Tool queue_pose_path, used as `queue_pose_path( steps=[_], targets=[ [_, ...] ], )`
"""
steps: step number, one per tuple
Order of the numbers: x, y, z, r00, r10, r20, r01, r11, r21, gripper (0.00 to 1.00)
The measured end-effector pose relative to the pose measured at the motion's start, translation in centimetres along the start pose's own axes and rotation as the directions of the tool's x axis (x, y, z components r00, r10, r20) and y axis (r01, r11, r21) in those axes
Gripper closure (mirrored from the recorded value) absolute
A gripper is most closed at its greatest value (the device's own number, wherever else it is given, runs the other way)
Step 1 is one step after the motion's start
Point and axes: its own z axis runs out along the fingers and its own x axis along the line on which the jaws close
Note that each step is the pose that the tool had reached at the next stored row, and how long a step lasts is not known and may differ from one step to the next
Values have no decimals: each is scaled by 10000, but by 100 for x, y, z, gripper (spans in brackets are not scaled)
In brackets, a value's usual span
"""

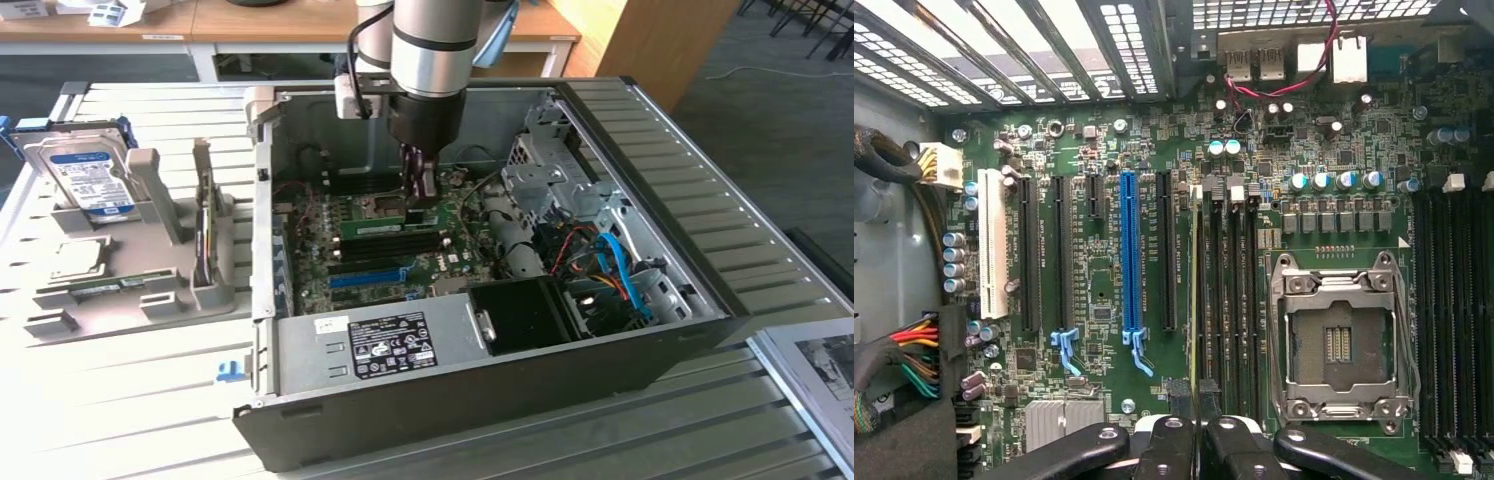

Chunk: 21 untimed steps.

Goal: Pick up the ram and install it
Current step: 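Insert the ram into the slot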

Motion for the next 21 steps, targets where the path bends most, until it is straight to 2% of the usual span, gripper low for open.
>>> queue_pose_path(
  steps=[16,18,21],
  targets=[
    [-5,-1,65,10000,0,10,0,10000,-1,88],
    [-8,-42,69,10000,0,12,0,10000,0,88],
    [-8,-43,69,10000,1,12,-1,10000,-1,88]
  ],
)
